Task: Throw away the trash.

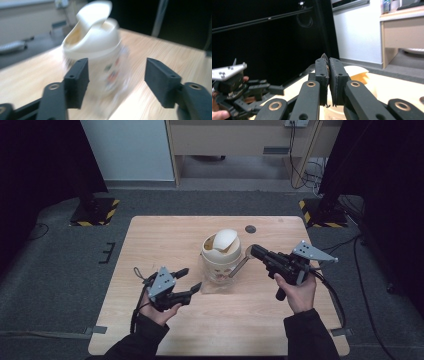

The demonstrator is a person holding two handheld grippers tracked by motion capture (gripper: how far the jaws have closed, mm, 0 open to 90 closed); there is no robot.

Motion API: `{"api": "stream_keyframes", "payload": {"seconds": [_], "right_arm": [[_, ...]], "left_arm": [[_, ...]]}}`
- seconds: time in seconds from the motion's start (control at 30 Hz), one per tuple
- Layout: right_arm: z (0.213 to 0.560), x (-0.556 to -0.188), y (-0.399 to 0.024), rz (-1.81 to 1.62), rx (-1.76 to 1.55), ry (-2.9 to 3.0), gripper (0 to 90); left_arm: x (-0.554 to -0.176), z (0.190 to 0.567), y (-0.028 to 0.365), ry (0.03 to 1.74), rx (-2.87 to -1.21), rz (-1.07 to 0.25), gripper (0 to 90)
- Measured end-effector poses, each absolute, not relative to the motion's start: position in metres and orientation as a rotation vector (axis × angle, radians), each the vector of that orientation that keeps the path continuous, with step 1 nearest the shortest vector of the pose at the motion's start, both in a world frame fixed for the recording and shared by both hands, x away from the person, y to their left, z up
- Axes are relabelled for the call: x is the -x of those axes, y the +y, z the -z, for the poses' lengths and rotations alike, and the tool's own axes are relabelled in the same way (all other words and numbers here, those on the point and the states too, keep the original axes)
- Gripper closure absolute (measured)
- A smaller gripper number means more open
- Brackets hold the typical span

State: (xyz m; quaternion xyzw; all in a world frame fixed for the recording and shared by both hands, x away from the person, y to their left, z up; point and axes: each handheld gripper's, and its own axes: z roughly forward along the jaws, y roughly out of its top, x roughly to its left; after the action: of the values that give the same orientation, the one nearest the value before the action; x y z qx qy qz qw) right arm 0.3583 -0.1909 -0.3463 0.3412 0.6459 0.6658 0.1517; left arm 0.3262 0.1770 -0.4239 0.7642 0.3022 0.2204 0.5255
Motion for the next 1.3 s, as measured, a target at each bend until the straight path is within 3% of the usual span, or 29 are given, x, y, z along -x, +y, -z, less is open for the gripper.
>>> {"api": "stream_keyframes", "payload": {"seconds": [0.2, 0.47, 0.9, 1.3], "right_arm": [[0.341, -0.363, -0.192, -1.894, -0.97, 1.797, 86.0], [0.324, -0.372, -0.185, -1.886, -0.931, 1.752, 86.1], [0.307, -0.394, -0.161, -1.825, -0.894, 1.705, 86.1], [0.306, -0.422, -0.119, -1.724, -0.826, 1.756, 86.1]], "left_arm": [[-0.334, 0.459, 0.217, 0.897, -1.918, -0.499, 23.1], [-0.352, 0.5, 0.243, 1.112, -2.002, -0.449, 19.3], [-0.364, 0.525, 0.238, 1.133, -2.162, -0.393, 17.3], [-0.364, 0.528, 0.236, 1.125, -2.17, -0.386, 13.3]]}}
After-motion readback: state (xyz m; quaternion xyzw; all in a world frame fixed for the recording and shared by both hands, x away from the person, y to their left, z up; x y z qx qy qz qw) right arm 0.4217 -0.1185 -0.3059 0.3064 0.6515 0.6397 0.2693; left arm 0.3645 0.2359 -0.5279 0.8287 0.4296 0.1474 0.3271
